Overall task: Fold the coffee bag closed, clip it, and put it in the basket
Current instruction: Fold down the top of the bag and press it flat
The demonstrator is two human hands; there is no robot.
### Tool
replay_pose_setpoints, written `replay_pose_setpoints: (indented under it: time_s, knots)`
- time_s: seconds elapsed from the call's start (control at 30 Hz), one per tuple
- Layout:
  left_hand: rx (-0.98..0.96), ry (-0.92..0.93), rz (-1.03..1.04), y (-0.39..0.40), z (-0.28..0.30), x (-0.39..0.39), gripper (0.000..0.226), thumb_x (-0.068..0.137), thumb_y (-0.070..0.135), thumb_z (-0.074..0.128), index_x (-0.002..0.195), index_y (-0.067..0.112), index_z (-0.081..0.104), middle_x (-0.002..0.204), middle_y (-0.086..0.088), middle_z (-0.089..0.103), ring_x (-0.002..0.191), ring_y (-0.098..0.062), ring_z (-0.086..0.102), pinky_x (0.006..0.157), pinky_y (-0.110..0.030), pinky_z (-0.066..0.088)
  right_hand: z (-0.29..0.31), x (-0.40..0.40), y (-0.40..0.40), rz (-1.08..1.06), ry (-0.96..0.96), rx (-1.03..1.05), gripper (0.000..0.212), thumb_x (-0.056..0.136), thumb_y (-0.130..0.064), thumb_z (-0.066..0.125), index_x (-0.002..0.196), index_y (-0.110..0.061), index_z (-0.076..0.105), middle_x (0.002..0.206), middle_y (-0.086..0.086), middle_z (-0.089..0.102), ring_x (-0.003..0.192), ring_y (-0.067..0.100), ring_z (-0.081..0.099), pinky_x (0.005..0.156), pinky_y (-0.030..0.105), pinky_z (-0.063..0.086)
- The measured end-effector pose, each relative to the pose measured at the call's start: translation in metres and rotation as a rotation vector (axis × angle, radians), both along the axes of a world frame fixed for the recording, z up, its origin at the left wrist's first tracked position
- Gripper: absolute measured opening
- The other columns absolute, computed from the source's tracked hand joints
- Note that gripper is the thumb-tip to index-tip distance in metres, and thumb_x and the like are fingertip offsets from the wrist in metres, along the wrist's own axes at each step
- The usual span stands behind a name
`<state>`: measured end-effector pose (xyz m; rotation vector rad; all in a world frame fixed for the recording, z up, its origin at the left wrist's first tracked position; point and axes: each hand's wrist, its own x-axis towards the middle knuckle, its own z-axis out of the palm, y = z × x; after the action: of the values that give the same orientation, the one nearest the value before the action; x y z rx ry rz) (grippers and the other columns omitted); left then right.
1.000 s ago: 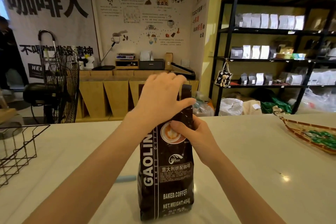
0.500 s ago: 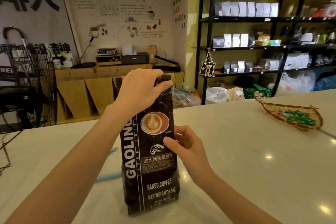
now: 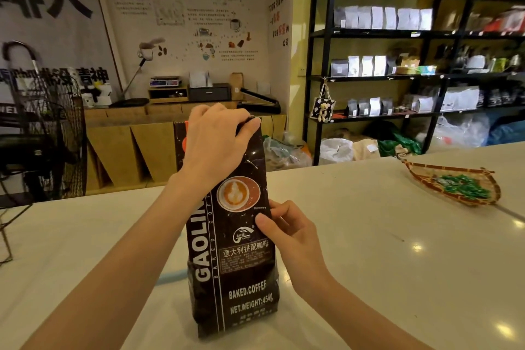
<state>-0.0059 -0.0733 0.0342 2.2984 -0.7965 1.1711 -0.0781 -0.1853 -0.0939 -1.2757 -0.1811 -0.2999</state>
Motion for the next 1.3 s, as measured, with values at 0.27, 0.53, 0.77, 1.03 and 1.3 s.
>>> replay_pose_setpoints:
  time_s: [0.27,0.53,0.77,1.03,1.3]
  knots:
    - [0.025,0.078,-0.078,0.001,0.01,-0.006,0.032,0.089,0.037,0.044,0.078,0.016,0.066,0.054,0.011,0.047,0.06,-0.012,0.043,0.085,-0.036,0.034,0.015,0.025,-0.017,0.041,0.058,-0.139,0.022,0.086,-0.015,0.056,0.106,-0.017,0.065,0.101,0.0,0.072,0.097,0.015,0.066,0.078,0.025,0.054]
    - [0.0,0.058,-0.071,-0.002,0.009,-0.008,0.033,0.089,0.034,0.046,0.071,0.013,0.064,0.051,0.02,0.036,0.052,0.005,0.034,0.096,-0.037,0.033,0.007,0.028,-0.011,0.002,0.086,-0.121,0.015,0.084,-0.014,0.059,0.085,-0.021,0.073,0.084,-0.002,0.075,0.087,0.02,0.069,0.074,0.033,0.056]
    - [-0.079,0.028,-0.023,-0.006,0.0,-0.009,0.031,0.089,0.032,0.047,0.075,0.012,0.066,0.055,0.014,0.039,0.064,-0.011,0.041,0.095,-0.035,0.031,0.002,0.028,-0.011,0.034,0.109,-0.071,0.016,0.085,-0.017,0.058,0.08,-0.022,0.073,0.077,-0.005,0.075,0.083,0.017,0.068,0.066,0.026,0.053]
    - [0.003,0.068,-0.044,-0.003,0.01,-0.009,0.034,0.09,0.037,0.044,0.079,0.014,0.068,0.06,0.011,0.049,0.064,-0.01,0.044,0.092,-0.034,0.032,0.02,0.037,-0.015,0.159,0.101,-0.108,0.023,0.091,-0.013,0.049,0.106,-0.016,0.066,0.103,0.006,0.071,0.1,0.021,0.066,0.084,0.033,0.054]
    - [0.019,0.025,0.012,0.004,0.01,-0.004,0.038,0.09,0.036,0.043,0.073,0.012,0.067,0.054,0.011,0.046,0.057,-0.009,0.043,0.094,-0.038,0.034,0.022,0.042,-0.008,0.153,0.102,-0.046,0.015,0.085,-0.011,0.055,0.088,-0.015,0.07,0.08,0.002,0.073,0.078,0.016,0.068,0.077,0.033,0.054]
